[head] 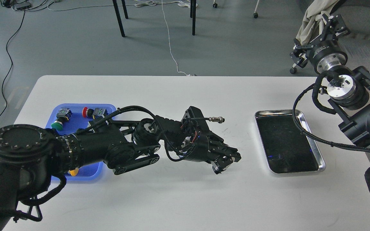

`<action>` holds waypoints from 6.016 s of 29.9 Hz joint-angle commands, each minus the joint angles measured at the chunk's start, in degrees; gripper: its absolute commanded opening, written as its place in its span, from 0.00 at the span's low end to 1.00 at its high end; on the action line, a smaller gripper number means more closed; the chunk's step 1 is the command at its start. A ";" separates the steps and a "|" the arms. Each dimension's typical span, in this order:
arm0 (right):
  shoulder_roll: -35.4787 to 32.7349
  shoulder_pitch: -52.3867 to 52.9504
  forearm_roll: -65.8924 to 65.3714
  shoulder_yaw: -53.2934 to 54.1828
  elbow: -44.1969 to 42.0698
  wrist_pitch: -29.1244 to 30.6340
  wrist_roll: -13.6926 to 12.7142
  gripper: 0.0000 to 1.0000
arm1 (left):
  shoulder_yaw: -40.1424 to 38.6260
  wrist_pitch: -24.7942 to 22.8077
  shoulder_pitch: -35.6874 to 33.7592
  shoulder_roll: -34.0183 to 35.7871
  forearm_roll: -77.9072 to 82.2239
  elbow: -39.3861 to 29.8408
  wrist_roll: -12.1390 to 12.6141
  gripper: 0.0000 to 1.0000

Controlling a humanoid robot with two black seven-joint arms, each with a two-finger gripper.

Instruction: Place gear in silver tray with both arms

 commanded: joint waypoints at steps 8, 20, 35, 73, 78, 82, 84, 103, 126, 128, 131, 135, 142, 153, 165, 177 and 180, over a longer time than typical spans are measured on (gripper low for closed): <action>0.01 -0.08 0.00 -0.09 0.00 0.00 0.00 0.99 | -0.23 1.51 0.53 0.00 -3.64 1.17 0.00 0.15; 0.01 0.09 0.00 -1.40 0.00 -0.08 0.00 0.99 | -0.14 1.59 1.41 0.00 3.58 5.47 0.00 0.15; -0.08 0.09 0.00 -1.58 -0.44 0.00 0.00 0.99 | -0.40 3.27 3.08 0.00 2.62 4.07 0.00 0.16; -2.97 2.38 0.17 -11.86 -1.50 -1.40 -2.37 0.99 | -6.64 2.74 -1.31 0.00 -12.40 11.53 0.00 0.57; -5.17 3.61 -0.09 -13.09 1.57 -1.23 -2.55 0.99 | -6.64 2.74 -3.51 0.00 -21.71 13.20 0.00 0.80; -8.51 3.96 0.00 -17.74 6.32 -1.23 -2.46 0.99 | -6.64 2.83 -3.52 0.00 -26.55 15.05 0.00 0.80; -8.78 5.18 -0.18 -20.73 7.12 -1.05 -2.37 0.99 | -6.64 2.83 -3.43 0.00 -29.45 15.75 0.00 0.81; -16.87 13.45 -27.94 -36.12 21.00 -0.61 -1.40 0.99 | -7.34 -3.15 -2.29 9.22 -57.22 26.30 0.00 0.97; -19.06 21.97 -65.03 -47.89 32.25 7.99 -0.62 0.99 | -18.41 -16.85 3.87 15.29 -74.20 36.49 0.00 0.98; -19.06 22.85 -68.88 -48.95 32.43 9.66 0.96 0.99 | -20.78 -19.05 4.04 15.29 -75.86 36.59 0.00 0.99; -18.89 22.95 -76.18 -49.13 32.96 10.72 5.09 0.99 | -23.68 -20.11 4.22 15.29 -78.85 36.94 0.00 0.99; -18.89 24.08 -85.32 -49.39 33.66 13.35 10.97 0.98 | -25.97 -19.85 4.39 15.12 -82.19 37.82 0.92 0.99; -18.27 27.34 -98.68 -50.62 35.59 16.35 16.14 0.99 | -29.40 -20.11 4.57 14.94 -85.89 37.99 6.10 0.99; -16.08 35.33 -110.30 -62.21 38.05 16.70 16.14 0.99 | -31.60 -19.76 4.83 14.24 -90.10 40.01 12.18 0.99; -11.68 40.96 -115.75 -70.56 41.03 16.70 16.14 0.98 | -34.94 -19.50 5.98 14.15 -93.36 40.45 14.20 0.99; -9.05 39.30 -116.10 -73.39 44.91 16.70 16.14 0.97 | -34.94 -20.02 6.86 14.85 -93.45 41.25 16.39 0.99; -8.17 38.16 -116.19 -73.30 45.00 16.61 16.14 0.97 | -35.29 -20.03 7.29 15.03 -93.62 41.33 16.75 0.99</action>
